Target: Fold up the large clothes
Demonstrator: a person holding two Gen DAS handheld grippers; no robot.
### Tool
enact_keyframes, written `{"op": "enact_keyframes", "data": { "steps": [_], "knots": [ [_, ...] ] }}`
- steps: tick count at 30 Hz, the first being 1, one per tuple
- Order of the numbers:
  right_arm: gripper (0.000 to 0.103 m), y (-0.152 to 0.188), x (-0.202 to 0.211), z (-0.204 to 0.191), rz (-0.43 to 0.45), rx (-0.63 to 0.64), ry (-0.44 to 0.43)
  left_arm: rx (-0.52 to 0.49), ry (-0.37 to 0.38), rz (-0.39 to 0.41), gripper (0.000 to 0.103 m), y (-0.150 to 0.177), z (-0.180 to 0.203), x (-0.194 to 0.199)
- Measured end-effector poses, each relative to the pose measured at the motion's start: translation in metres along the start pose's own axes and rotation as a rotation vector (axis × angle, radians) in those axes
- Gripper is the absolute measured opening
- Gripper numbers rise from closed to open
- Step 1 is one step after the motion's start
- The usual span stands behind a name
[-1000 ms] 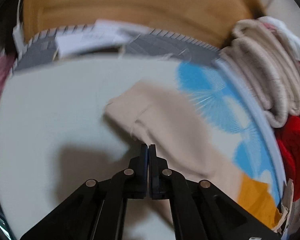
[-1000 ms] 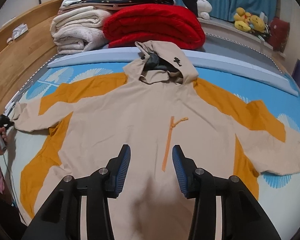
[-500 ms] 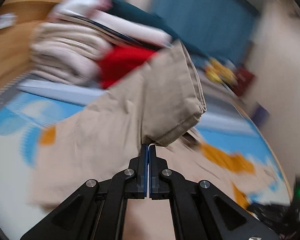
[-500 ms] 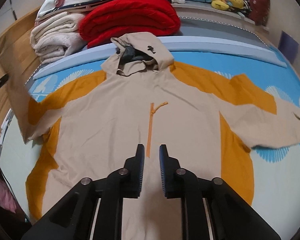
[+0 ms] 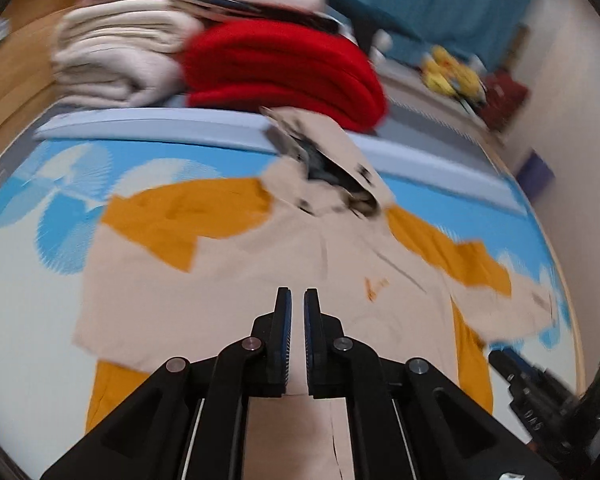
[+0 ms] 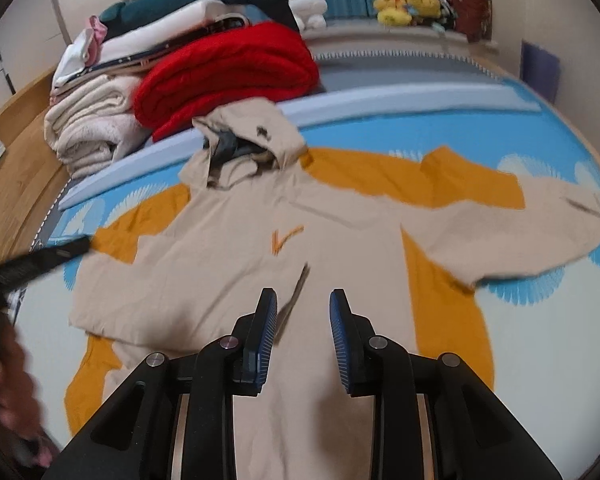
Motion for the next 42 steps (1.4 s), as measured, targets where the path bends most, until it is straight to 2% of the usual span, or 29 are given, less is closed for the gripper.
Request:
{"op": "enact_keyframes", "data": {
  "steps": [2,3,6,10,12,14,18,22,24,26,27,30,33,36,37,39,42],
  "knots": [
    [0.029,-0.002,-0.006,-0.005,0.012,0.013,-0.009,-0.005,-0.046,0.004,0.007,0.005,-0.013,-0.009],
    [0.029,0.001,-0.012,-0.010,-0.003,0.015,-0.020,-0.028,-0.083,-0.025,0.007,0.014,-0.018,-0.018],
    [0.029,0.013,-0.035,-0.020,-0.076,-0.007,-0.064,-0.059,-0.097,-0.076,0.007,0.020,-0.025,-0.042],
    [0.042,0.039,-0.077,-0.024,-0.207,-0.050,-0.067,-0.122,-0.159,-0.092,0.009,0.021,-0.033,-0.058],
    [0.044,0.051,-0.100,-0.023,-0.280,-0.082,-0.056,-0.114,-0.132,-0.090,0.009,0.022,-0.035,-0.062],
    [0.044,0.058,-0.116,-0.018,-0.306,-0.094,-0.027,-0.120,-0.115,-0.109,0.009,0.022,-0.036,-0.068],
    [0.045,0.069,-0.142,-0.004,-0.380,-0.160,0.012,-0.157,-0.123,-0.115,0.009,0.019,-0.035,-0.074],
    [0.045,0.077,-0.159,-0.004,-0.443,-0.231,-0.033,-0.140,-0.115,-0.122,0.009,0.018,-0.039,-0.080],
    [0.043,0.075,-0.162,-0.009,-0.433,-0.213,-0.042,-0.127,-0.113,-0.125,0.009,0.017,-0.043,-0.084],
    [0.015,0.071,-0.162,-0.015,-0.408,-0.184,-0.041,-0.120,-0.123,-0.126,0.009,0.015,-0.047,-0.087],
    [0.009,0.066,-0.159,-0.018,-0.382,-0.168,-0.044,-0.116,-0.125,-0.126,0.009,0.014,-0.049,-0.088],
    [0.007,0.044,-0.140,-0.019,-0.298,-0.168,-0.077,-0.091,-0.140,-0.119,0.009,0.010,-0.060,-0.090],
    [0.006,0.001,-0.105,-0.013,-0.119,-0.148,-0.084,-0.021,-0.157,-0.100,0.009,0.005,-0.081,-0.088],
    [0.005,-0.034,-0.086,0.012,0.000,-0.152,-0.007,0.044,-0.155,-0.097,0.009,0.004,-0.097,-0.090],
    [0.005,-0.046,-0.084,0.029,0.033,-0.150,0.064,0.065,-0.152,-0.106,0.009,0.005,-0.102,-0.092],
    [0.005,-0.055,-0.087,0.055,0.041,-0.159,0.145,0.098,-0.133,-0.137,0.009,0.011,-0.109,-0.101],
    [0.005,-0.063,-0.097,0.099,0.000,-0.252,0.211,0.168,-0.064,-0.203,0.009,0.025,-0.112,-0.119]
  ]
}}
Point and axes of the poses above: each gripper's, at about its wrist camera, not at the fingertips, and x roughly against the way its jaws point, z to its right, y to its underside, the point moved 8 cm from there along -x, roughly the way its jaws point, and after that the axes turned 15 degrees about -x, right-handed, at the moved point
